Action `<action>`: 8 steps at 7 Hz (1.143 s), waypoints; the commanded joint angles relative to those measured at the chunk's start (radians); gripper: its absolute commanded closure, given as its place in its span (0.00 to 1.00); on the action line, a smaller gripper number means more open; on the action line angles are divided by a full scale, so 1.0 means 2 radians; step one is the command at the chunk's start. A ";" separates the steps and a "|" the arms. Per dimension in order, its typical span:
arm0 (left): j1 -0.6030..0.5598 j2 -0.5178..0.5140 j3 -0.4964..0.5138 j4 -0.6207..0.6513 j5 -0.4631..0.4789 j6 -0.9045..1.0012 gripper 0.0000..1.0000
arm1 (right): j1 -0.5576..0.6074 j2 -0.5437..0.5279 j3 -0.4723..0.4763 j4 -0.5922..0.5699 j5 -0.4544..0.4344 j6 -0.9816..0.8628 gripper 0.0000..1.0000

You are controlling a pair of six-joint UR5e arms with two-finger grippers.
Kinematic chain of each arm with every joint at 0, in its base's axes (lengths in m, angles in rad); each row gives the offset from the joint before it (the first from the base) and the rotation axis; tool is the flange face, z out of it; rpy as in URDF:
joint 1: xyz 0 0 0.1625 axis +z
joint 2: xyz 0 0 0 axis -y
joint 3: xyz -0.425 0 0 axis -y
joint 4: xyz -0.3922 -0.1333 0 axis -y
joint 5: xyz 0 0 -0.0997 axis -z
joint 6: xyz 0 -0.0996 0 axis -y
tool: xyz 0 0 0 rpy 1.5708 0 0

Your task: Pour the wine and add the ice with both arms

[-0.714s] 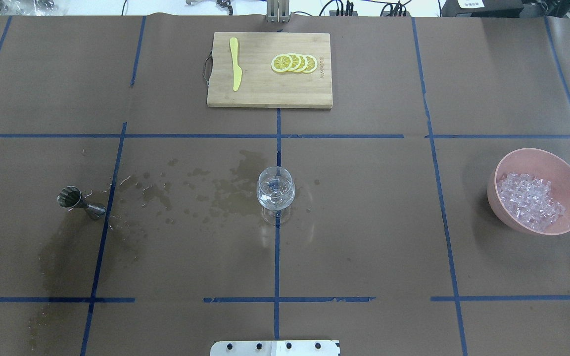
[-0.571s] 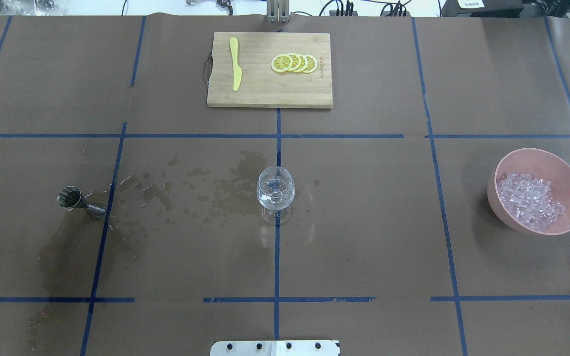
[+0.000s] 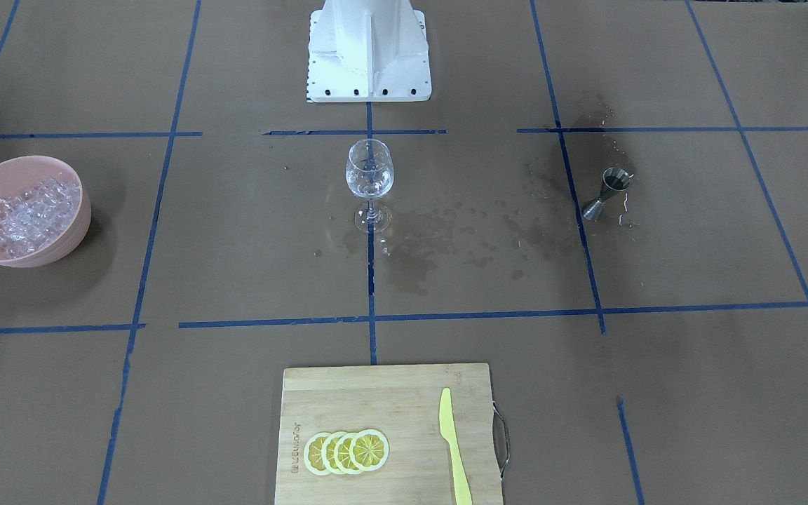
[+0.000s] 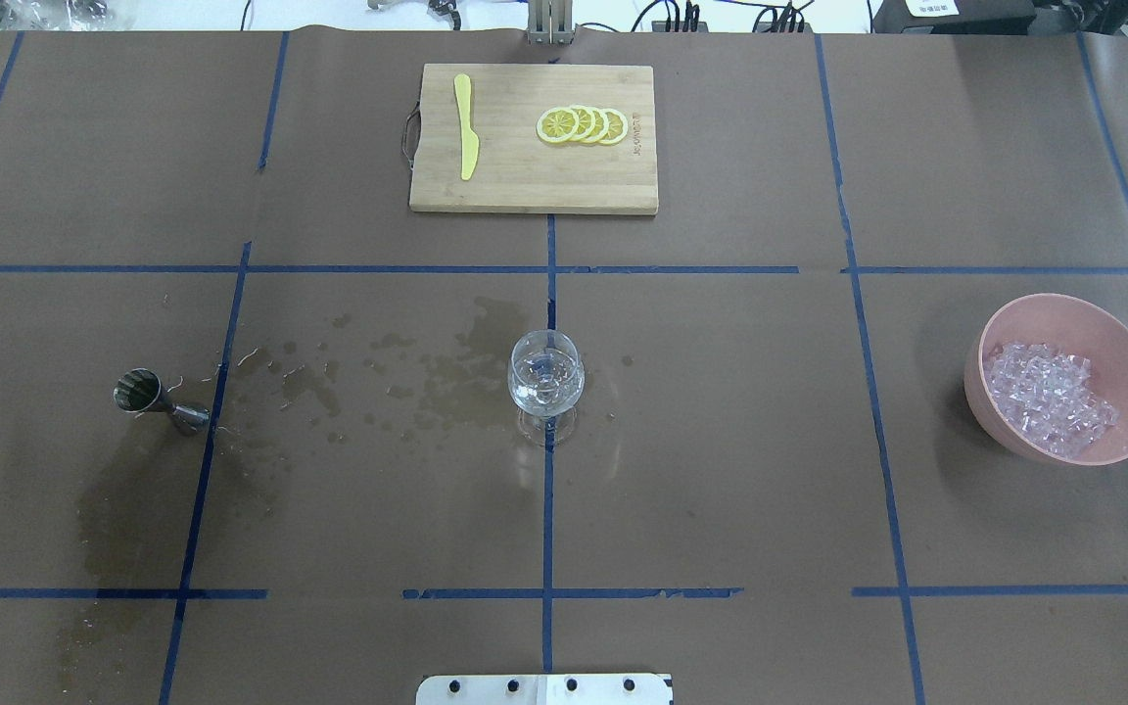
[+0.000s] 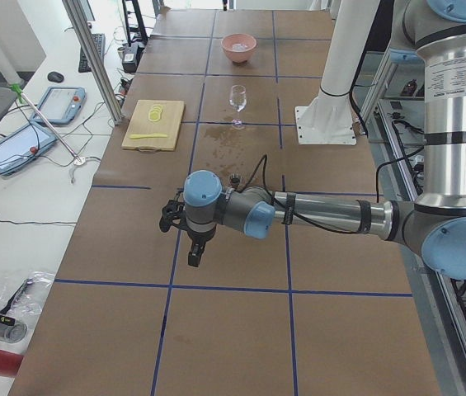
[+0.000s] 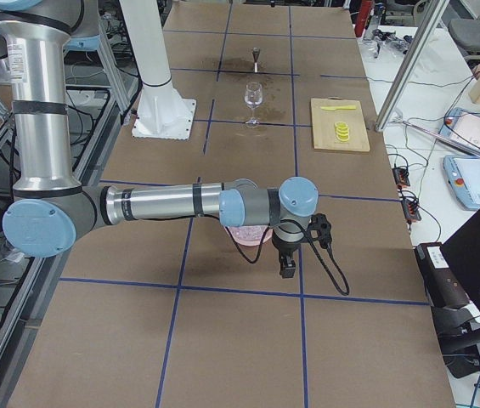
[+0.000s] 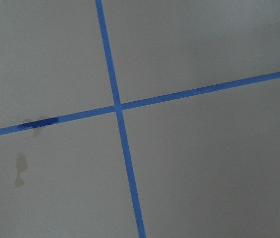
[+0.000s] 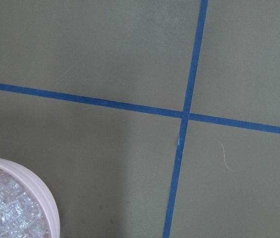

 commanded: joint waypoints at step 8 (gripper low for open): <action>0.265 0.023 -0.056 -0.400 0.206 -0.284 0.01 | 0.000 -0.001 0.002 0.000 0.010 0.000 0.00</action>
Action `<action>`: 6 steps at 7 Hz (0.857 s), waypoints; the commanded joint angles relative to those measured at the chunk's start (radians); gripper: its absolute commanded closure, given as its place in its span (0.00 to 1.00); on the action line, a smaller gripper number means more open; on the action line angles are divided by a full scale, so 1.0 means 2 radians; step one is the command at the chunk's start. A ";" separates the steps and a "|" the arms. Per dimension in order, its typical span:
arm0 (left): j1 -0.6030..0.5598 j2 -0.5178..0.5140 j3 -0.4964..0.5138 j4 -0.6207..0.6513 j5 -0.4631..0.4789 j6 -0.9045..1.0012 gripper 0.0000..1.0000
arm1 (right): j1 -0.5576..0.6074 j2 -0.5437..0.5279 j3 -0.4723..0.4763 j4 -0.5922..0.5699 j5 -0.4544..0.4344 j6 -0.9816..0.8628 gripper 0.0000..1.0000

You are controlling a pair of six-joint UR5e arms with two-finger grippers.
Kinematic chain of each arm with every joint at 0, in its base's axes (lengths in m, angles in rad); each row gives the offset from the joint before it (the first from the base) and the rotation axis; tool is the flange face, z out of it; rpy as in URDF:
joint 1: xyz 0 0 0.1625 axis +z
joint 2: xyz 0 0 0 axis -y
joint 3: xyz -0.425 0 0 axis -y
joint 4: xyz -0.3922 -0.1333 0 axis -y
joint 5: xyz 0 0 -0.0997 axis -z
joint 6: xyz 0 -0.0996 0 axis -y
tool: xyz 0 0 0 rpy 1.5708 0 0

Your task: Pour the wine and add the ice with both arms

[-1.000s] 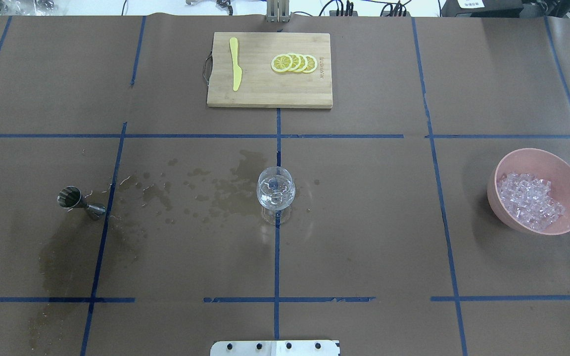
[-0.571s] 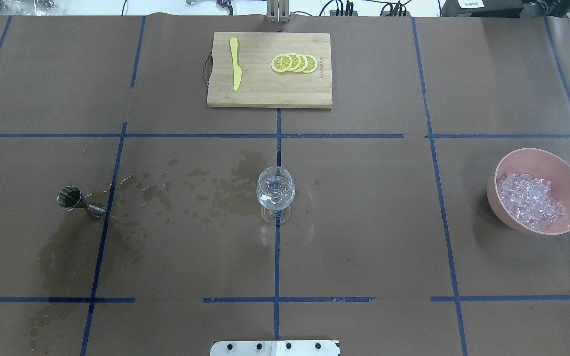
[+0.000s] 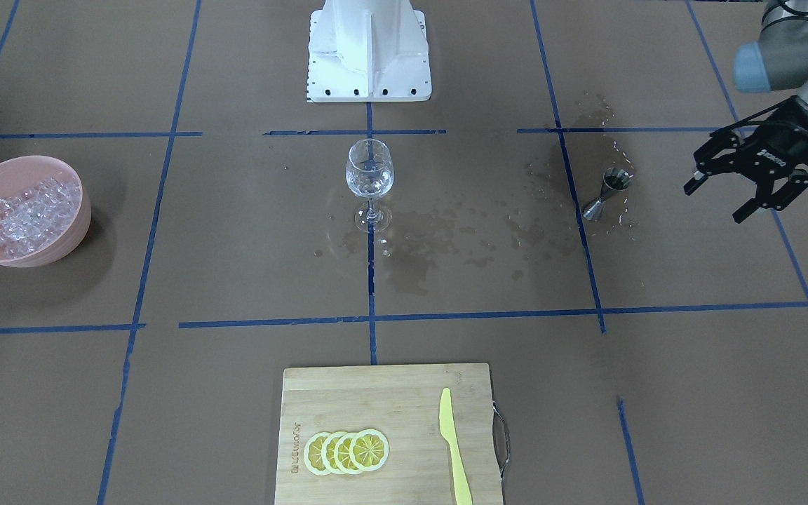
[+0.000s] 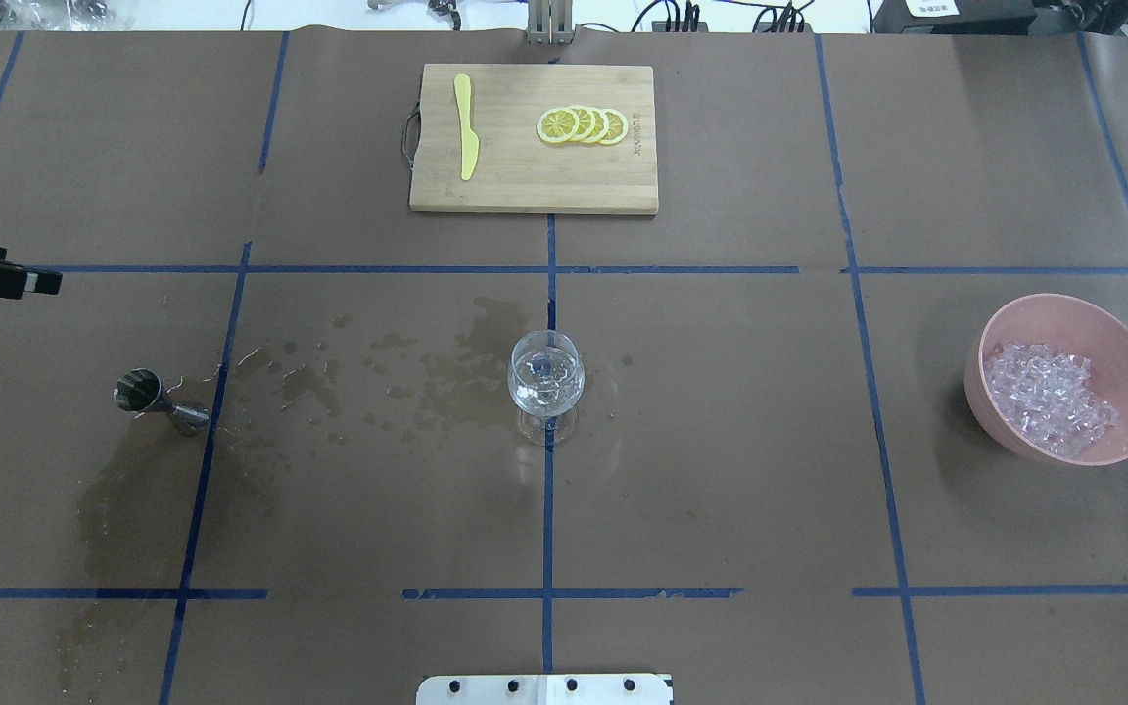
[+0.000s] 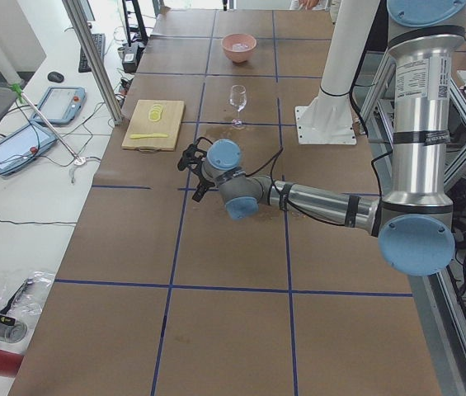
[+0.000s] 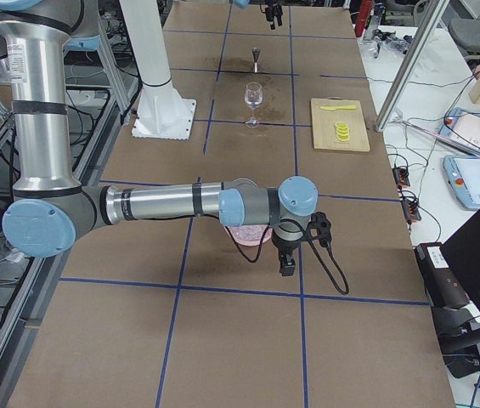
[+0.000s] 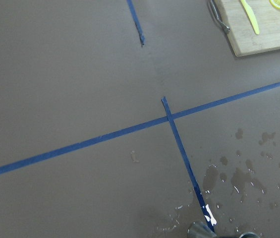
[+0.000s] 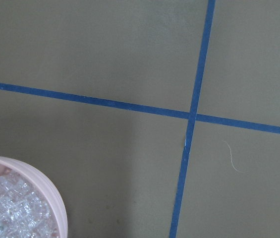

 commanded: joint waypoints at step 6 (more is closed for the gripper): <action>0.360 0.107 -0.048 -0.175 0.600 -0.143 0.01 | 0.000 -0.001 0.000 0.000 0.002 -0.001 0.00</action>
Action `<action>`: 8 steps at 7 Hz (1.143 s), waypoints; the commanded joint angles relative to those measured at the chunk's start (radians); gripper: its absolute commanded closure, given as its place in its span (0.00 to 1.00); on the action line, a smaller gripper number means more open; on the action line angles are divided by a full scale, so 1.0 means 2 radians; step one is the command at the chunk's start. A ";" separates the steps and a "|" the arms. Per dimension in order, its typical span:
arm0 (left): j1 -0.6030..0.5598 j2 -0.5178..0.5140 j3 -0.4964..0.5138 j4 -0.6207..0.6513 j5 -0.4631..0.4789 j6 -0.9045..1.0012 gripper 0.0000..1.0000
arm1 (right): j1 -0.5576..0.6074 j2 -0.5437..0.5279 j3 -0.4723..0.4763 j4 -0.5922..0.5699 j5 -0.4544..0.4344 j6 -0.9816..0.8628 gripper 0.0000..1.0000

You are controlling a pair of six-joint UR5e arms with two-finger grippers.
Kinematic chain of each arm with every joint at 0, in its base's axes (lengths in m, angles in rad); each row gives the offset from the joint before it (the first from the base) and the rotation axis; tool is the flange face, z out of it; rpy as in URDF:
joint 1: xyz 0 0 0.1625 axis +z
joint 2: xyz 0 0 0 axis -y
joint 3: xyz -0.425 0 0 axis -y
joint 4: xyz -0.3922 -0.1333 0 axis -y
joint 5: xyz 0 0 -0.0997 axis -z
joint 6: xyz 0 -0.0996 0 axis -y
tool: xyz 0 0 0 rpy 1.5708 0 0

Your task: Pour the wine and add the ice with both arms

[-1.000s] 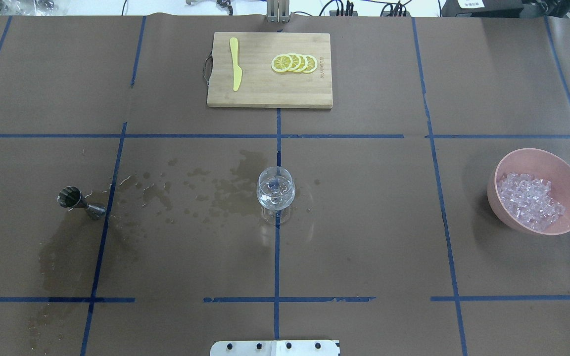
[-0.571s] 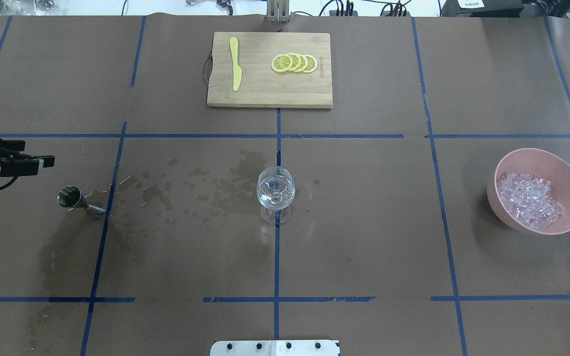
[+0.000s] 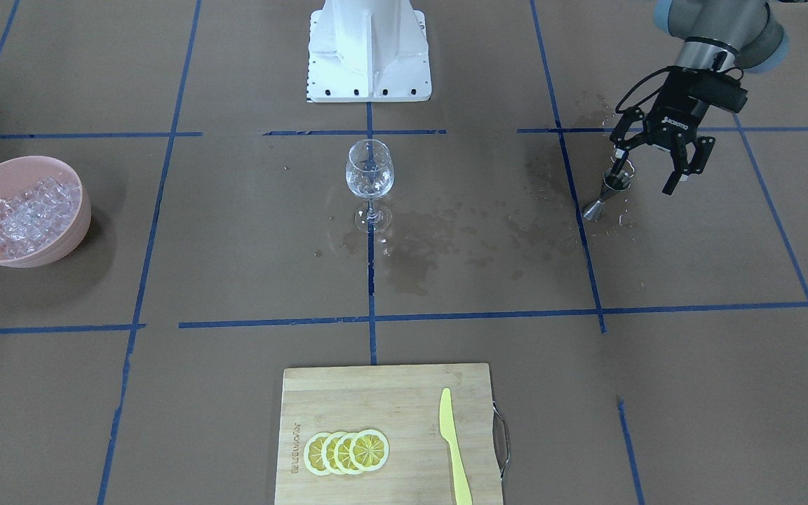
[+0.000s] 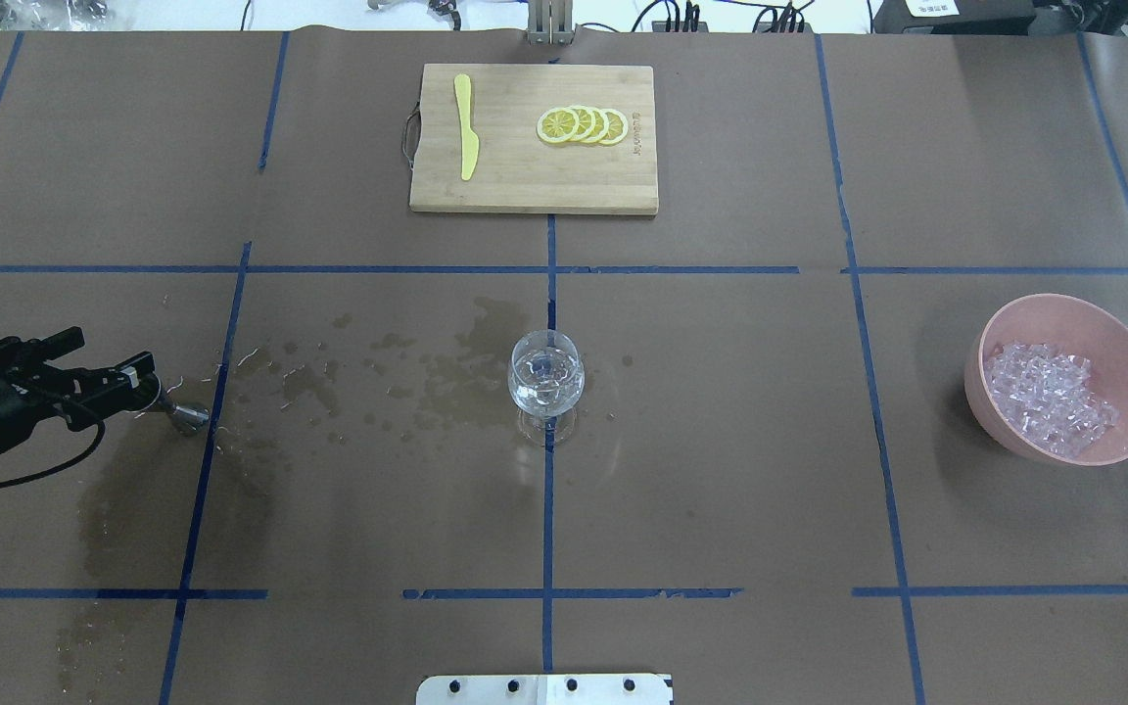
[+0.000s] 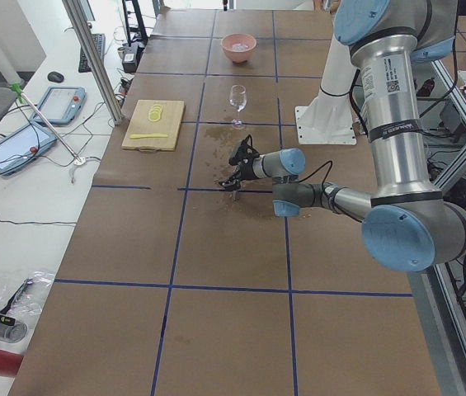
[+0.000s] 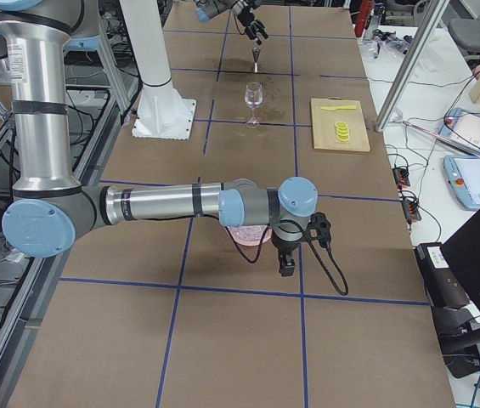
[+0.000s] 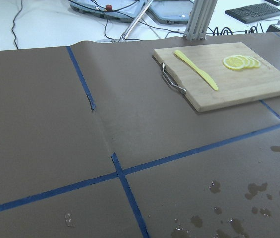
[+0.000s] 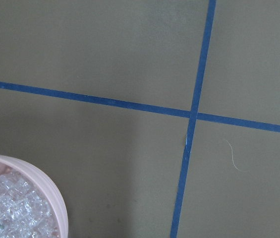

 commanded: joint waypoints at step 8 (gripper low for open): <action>0.172 -0.024 0.076 0.001 0.284 -0.043 0.01 | 0.000 -0.001 -0.001 0.000 0.011 0.000 0.00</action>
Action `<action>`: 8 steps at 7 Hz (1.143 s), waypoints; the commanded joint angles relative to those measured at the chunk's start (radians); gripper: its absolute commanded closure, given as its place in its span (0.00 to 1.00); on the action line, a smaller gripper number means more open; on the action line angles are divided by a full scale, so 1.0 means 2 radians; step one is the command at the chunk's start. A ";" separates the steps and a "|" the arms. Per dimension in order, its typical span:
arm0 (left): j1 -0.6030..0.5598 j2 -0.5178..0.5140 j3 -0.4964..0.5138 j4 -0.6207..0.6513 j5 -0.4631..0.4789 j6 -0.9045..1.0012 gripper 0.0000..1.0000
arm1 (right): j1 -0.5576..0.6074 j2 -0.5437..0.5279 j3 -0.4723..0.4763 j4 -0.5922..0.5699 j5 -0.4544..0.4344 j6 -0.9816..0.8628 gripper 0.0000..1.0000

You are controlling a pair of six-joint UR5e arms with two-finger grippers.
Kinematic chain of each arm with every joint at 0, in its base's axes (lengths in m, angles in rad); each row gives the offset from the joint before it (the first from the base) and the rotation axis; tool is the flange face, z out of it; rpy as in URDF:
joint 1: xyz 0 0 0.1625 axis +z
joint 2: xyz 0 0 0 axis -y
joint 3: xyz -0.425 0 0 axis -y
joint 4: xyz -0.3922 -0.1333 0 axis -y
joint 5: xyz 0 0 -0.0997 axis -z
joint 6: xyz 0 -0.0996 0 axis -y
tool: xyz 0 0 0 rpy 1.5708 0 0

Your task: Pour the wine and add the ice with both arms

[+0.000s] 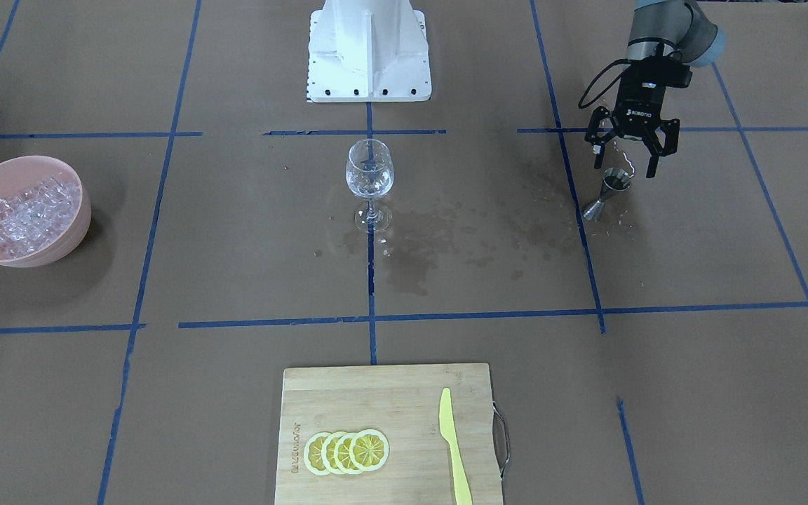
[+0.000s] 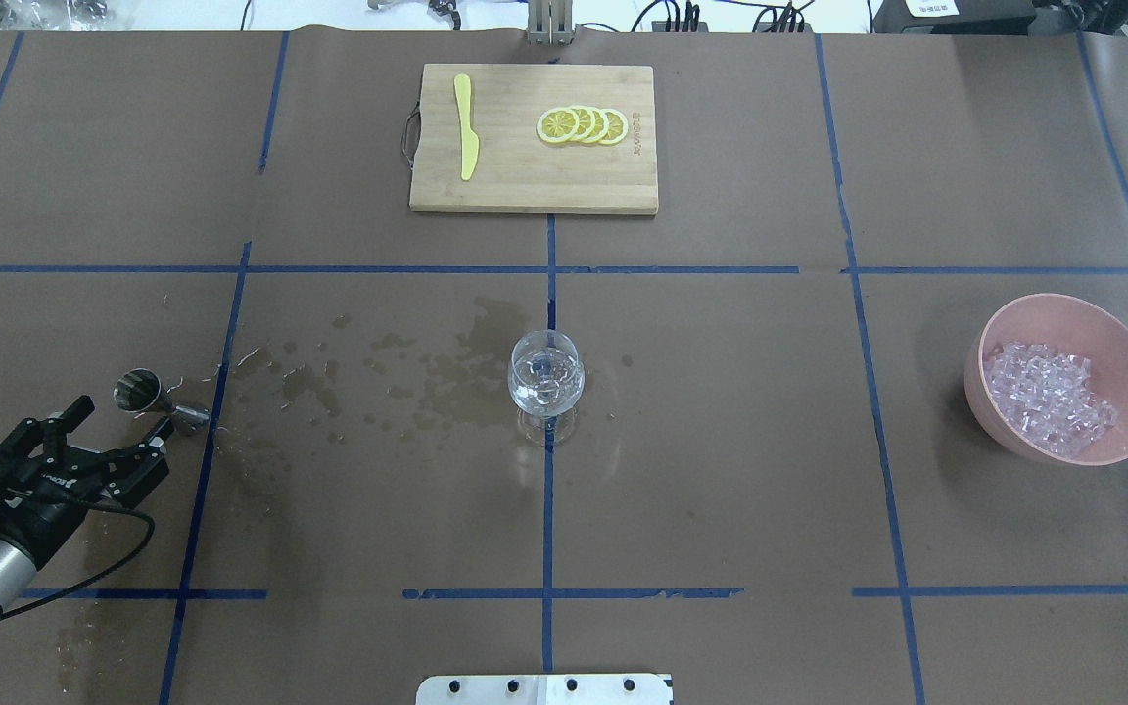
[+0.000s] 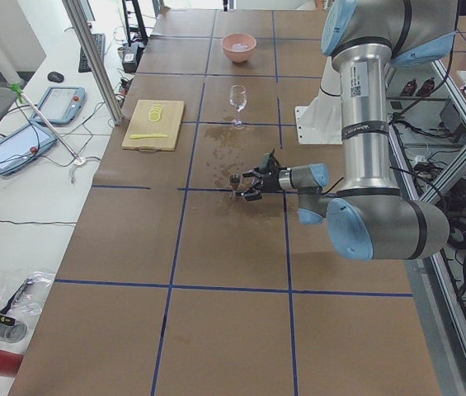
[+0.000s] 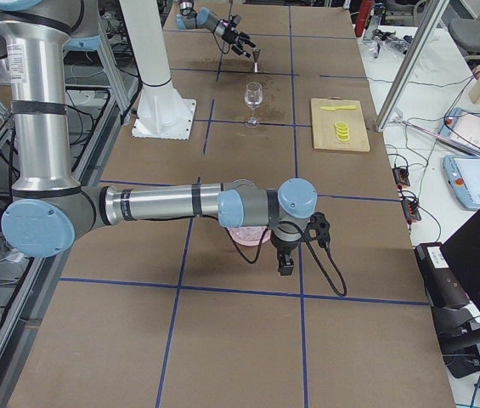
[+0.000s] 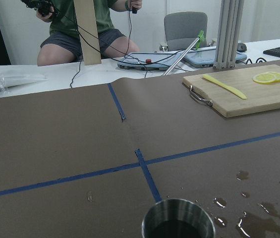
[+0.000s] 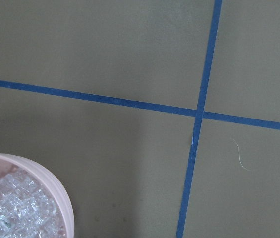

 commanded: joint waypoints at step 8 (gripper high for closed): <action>0.000 -0.063 0.076 -0.006 0.015 -0.046 0.09 | 0.000 0.001 0.000 0.000 0.000 0.000 0.00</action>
